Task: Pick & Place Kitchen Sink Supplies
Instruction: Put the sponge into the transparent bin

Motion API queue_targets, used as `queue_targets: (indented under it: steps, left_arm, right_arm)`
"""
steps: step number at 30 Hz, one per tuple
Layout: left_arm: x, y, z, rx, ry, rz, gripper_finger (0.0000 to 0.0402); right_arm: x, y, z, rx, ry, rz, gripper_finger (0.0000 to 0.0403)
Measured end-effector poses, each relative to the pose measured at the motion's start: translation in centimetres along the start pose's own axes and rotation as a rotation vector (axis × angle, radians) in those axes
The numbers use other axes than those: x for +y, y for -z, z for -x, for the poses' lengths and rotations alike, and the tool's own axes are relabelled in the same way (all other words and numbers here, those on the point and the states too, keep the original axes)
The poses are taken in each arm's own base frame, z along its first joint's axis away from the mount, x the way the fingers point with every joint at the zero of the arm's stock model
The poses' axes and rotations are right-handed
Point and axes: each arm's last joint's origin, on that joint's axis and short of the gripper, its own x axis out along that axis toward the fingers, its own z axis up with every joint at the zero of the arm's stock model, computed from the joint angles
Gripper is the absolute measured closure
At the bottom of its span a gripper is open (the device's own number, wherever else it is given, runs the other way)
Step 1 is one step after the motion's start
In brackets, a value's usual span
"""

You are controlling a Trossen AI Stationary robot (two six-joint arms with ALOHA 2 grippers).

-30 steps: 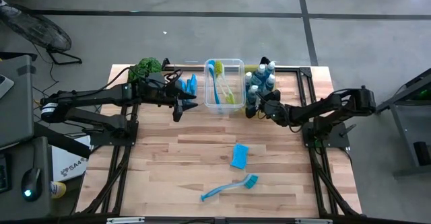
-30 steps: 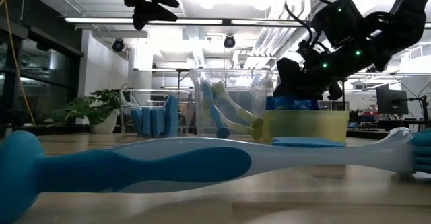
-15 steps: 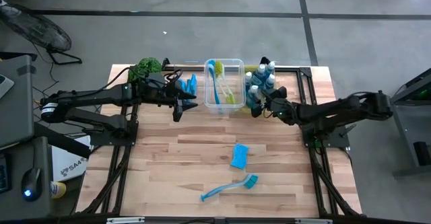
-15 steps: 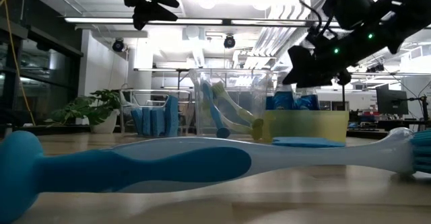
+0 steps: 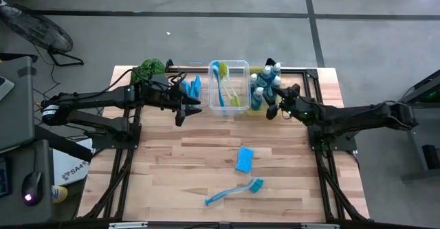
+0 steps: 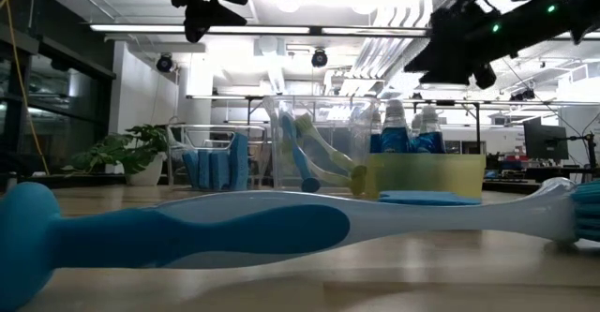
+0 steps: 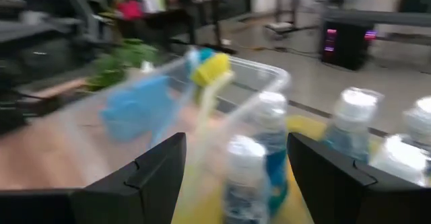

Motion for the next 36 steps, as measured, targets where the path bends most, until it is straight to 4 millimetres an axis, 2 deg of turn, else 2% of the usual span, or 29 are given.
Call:
queue_targets:
  steps: [4,7,16,26,36]
  left_arm:
    - [0.0,0.0,0.0,0.003,0.010,0.021,0.0223]
    - [0.0,0.0,0.0,0.006,0.011,0.028,0.0223]
    - [0.0,0.0,0.0,0.005,0.008,0.047,0.0223]
    - [0.1,0.1,0.0,0.005,-0.013,0.048,0.0223]
    - [0.1,0.2,0.0,0.020,-0.024,0.051,0.0223]
  right_arm:
    - [0.3,-0.7,1.0,-0.004,-0.165,-0.023,0.0151]
    - [0.9,-0.4,1.4,0.043,-0.300,-0.029,0.0151]
    - [3.6,2.8,1.6,0.325,-0.558,-0.027,0.0151]
    - [6.2,7.1,2.1,0.578,-0.631,0.028,0.0151]
    - [8.1,10.5,2.5,0.667,-0.674,0.109,0.0154]
